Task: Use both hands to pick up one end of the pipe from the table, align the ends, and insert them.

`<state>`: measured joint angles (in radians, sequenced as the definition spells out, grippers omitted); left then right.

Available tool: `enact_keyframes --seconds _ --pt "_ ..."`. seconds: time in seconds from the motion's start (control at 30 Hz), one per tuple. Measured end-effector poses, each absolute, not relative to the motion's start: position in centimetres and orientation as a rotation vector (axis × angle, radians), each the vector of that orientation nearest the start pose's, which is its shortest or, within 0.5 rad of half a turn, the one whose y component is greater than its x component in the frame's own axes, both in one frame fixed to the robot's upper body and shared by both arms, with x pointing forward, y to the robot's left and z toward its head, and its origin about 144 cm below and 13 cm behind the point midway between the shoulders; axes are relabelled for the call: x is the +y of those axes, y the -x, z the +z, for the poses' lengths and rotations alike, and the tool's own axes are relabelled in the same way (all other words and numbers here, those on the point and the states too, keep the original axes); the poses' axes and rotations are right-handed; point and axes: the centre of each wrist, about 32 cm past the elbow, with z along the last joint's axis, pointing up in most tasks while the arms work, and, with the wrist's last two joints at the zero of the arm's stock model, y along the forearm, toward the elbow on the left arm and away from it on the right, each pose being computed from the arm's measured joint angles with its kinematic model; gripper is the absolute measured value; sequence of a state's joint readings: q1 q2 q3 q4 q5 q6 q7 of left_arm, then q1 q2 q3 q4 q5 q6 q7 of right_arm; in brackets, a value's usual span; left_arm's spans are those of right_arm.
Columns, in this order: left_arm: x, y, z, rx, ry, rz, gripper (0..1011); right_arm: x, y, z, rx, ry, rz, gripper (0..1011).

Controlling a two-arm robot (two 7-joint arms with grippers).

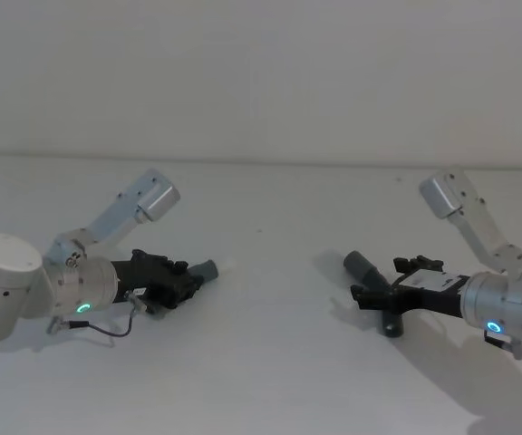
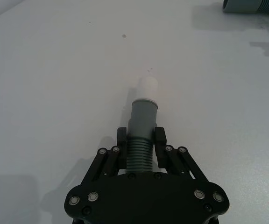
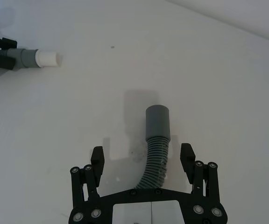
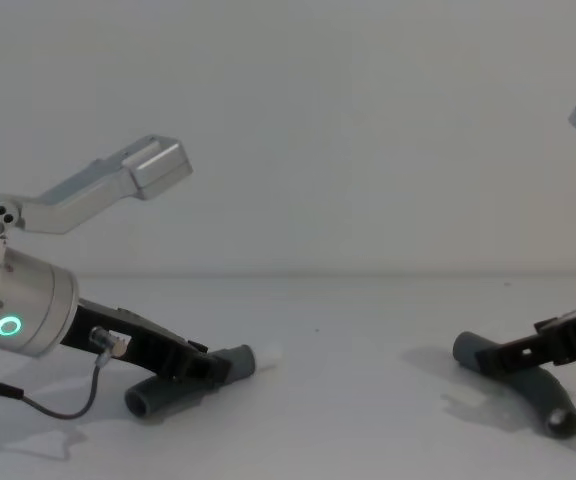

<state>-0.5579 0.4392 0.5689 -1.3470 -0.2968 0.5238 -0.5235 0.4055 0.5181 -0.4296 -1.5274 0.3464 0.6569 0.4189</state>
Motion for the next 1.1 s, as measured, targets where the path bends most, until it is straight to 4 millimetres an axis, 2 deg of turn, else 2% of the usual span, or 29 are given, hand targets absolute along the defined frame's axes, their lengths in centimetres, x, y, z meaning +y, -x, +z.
enact_keyframes --seconds 1.1 --pt "23.1 -57.4 123.3 0.124 -0.549 0.738 334 -26.1 -55.5 123.1 0.303 0.568 -0.877 1001"
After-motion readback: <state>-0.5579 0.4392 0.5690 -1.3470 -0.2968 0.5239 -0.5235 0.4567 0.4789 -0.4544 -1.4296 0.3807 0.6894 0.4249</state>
